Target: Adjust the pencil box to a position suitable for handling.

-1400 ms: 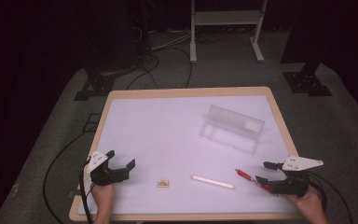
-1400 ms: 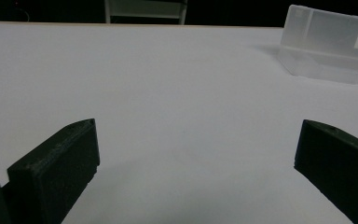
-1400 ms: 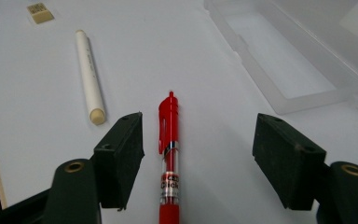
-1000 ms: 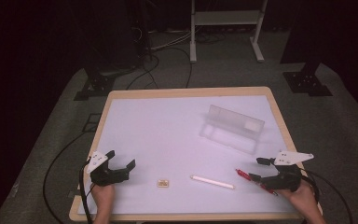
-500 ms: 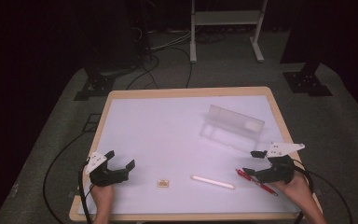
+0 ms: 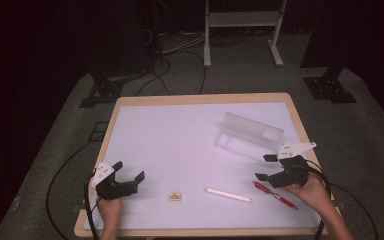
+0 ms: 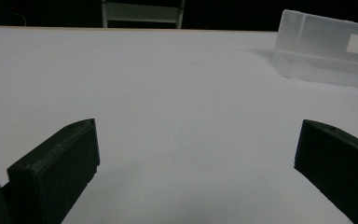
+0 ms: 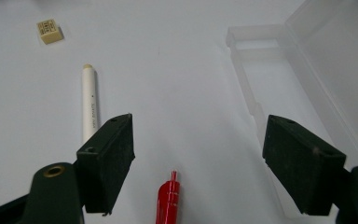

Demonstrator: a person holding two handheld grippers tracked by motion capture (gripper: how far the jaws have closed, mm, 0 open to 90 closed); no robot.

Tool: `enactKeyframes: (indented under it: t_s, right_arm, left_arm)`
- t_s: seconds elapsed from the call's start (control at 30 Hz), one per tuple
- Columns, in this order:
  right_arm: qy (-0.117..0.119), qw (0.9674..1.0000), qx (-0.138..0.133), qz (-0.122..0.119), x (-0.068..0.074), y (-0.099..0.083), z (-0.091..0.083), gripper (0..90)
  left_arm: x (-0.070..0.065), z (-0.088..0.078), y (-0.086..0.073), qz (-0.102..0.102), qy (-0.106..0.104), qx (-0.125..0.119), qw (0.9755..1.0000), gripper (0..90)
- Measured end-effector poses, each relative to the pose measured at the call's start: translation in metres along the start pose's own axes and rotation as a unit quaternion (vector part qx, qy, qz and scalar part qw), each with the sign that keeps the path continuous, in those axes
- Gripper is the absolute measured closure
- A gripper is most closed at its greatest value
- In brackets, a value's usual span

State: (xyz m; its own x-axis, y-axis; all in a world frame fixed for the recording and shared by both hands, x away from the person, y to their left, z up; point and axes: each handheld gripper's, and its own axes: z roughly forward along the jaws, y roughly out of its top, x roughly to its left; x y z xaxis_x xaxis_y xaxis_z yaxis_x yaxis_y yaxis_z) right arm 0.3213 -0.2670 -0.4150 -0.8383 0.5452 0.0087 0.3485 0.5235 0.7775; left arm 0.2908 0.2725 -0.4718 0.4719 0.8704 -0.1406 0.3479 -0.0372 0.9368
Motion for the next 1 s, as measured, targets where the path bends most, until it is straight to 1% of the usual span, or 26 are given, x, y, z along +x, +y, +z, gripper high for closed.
enactKeyframes:
  t_s: [0.13,0.33,0.53,0.63,0.73,0.8,1.0]
  right_arm:
    - [0.000,0.9999,0.005,-0.011,-0.001,0.008,0.003,24.0]
    - [0.005,0.9995,0.022,-0.020,-0.004,0.019,0.014,24.0]
    - [0.009,0.9992,0.031,-0.021,-0.008,0.028,0.026,24.5]
    - [0.011,0.9988,0.042,-0.024,-0.009,0.030,0.033,25.8]
    - [0.008,0.9982,0.053,-0.026,-0.013,0.032,0.041,27.8]
    - [0.007,0.9980,0.057,-0.024,-0.016,0.032,0.045,28.5]
    - [-0.005,0.9971,0.074,-0.019,-0.026,0.034,0.052,31.8]
  left_arm:
    - [0.000,0.000,0.000,0.001,-0.001,0.000,1.0000,0.0]
    - [0.000,0.000,0.000,0.000,-0.002,0.000,1.0000,0.0]
    - [0.001,0.000,0.000,-0.002,-0.002,0.000,1.0000,0.0]
    - [0.001,0.001,0.001,-0.004,-0.003,0.000,1.0000,0.0]
    - [0.001,0.000,0.000,-0.004,-0.004,-0.001,1.0000,0.0]
    - [0.001,0.000,0.000,-0.005,-0.004,-0.001,1.0000,0.0]
    - [0.002,-0.001,0.000,-0.004,-0.006,-0.003,1.0000,0.0]
